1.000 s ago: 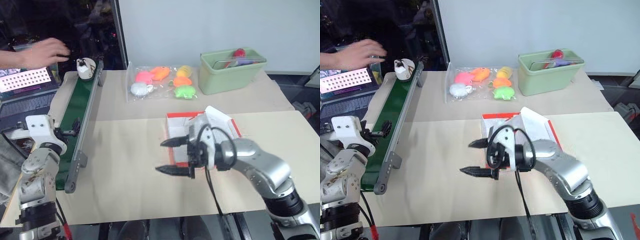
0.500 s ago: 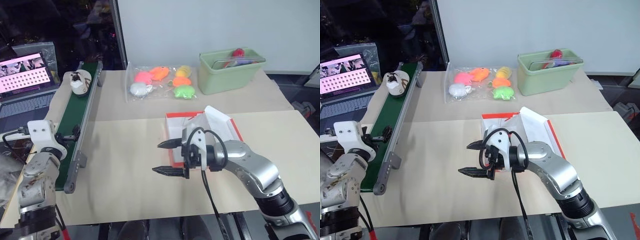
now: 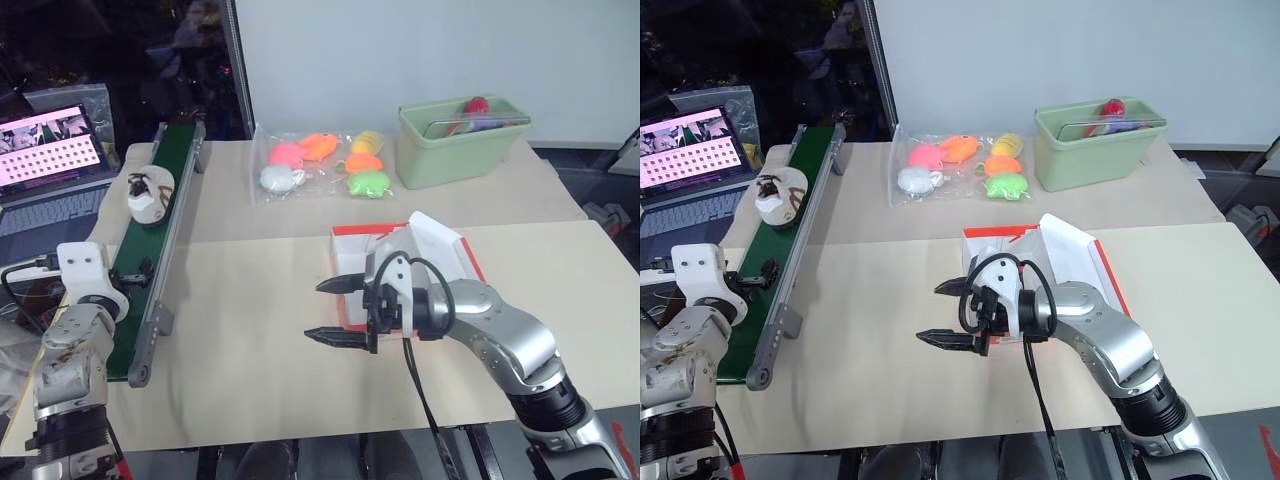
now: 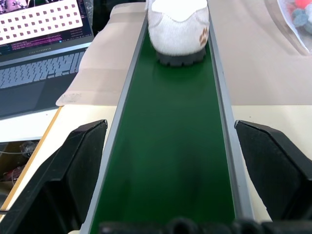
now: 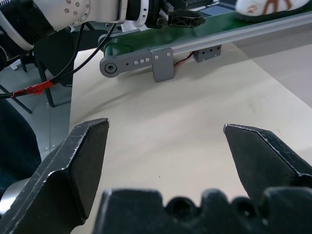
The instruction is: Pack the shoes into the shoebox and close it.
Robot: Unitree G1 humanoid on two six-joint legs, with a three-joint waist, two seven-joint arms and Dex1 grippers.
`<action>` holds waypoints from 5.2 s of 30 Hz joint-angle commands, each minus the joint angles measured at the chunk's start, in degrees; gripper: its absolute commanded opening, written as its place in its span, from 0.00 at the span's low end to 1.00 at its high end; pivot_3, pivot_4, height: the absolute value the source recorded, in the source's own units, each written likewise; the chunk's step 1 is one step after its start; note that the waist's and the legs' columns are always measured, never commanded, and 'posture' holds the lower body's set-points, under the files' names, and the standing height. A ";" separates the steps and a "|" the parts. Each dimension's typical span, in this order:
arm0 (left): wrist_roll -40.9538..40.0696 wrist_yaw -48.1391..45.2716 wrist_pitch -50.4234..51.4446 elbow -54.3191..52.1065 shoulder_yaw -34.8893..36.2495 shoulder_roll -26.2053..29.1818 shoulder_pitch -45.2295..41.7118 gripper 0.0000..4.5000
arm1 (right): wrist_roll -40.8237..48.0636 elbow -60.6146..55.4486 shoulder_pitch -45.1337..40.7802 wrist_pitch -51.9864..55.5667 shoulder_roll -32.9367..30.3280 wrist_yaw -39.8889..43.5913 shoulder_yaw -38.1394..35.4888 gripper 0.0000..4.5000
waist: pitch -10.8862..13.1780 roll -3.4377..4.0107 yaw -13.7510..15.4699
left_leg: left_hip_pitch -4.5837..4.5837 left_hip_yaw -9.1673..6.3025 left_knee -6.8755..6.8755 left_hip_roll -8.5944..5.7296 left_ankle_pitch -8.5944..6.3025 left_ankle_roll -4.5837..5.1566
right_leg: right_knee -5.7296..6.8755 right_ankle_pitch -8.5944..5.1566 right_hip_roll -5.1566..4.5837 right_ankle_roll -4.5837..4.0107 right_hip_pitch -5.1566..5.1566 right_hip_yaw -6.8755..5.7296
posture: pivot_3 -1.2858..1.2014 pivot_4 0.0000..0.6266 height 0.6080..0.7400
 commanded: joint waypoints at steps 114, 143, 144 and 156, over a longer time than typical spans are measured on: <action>-4.90 -30.11 -6.89 -27.17 -31.17 3.27 -0.21 0.90 | 8.92 43.51 -31.44 40.35 -4.42 -28.70 -9.99 0.10 | 0.07 0.16 -1.62 | -0.35 2.04 0.05 0.86 -0.23 0.42 | -0.04 0.49 0.83 -0.37 -0.88 1.34 | 0.52 0.24 1.00; -3.48 -26.56 -5.51 -27.99 -28.99 1.59 -0.81 0.90 | -1.33 37.56 -39.33 40.02 6.07 -21.75 -10.12 0.95 | 0.07 0.17 -1.73 | -0.23 1.95 0.07 0.85 -0.23 0.39 | 0.01 0.57 0.89 -0.39 -0.92 1.46 | 0.52 0.24 1.00; -3.44 -26.38 -5.61 -27.64 -28.75 1.44 -1.10 0.90 | -1.32 36.40 -39.63 40.37 6.29 -22.01 -10.52 0.95 | 0.07 0.17 -1.67 | -0.23 1.93 0.07 0.85 -0.23 0.39 | 0.00 0.57 0.89 -0.39 -0.92 1.46 | 0.52 0.24 1.00; 3.89 4.28 -3.09 -15.79 -10.47 -9.88 -8.04 0.90 | -1.09 2.62 -21.41 11.72 10.41 -17.32 -10.07 0.95 | 0.04 0.13 -1.73 | -0.22 1.86 0.10 0.88 -0.27 0.30 | 0.03 0.61 0.89 -0.33 -0.99 1.44 | 0.52 0.24 1.00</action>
